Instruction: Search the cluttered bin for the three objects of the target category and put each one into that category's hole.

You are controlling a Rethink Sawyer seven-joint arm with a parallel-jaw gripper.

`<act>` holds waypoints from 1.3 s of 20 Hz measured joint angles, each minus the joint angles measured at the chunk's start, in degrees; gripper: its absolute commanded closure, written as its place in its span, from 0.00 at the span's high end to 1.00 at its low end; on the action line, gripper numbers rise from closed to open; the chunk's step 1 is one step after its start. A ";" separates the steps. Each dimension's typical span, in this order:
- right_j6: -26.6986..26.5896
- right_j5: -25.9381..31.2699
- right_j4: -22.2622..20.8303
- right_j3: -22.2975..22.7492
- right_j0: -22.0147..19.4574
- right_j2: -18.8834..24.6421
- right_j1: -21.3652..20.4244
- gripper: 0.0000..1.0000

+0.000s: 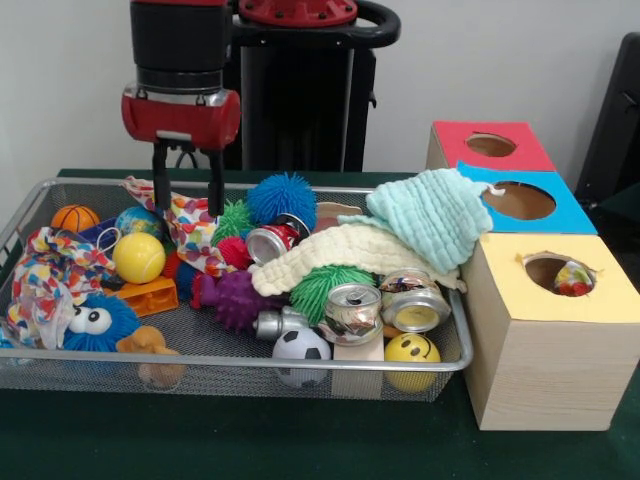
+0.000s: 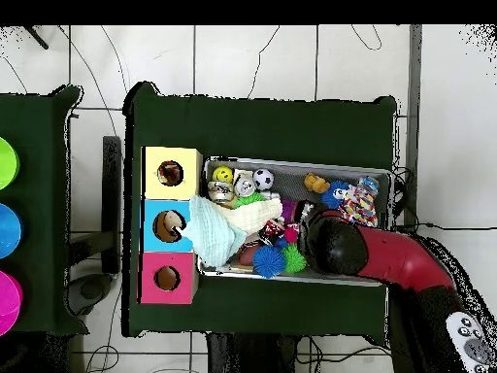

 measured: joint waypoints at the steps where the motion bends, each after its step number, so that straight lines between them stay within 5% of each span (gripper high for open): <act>1: 0.00 0.00 -0.29 -0.09 0.15 0.00 0.27 1.00; 11: 0.00 4.19 -3.93 0.04 2.03 0.03 1.89 1.00; 26: -0.01 6.77 -12.30 0.27 -2.49 -0.02 2.70 1.00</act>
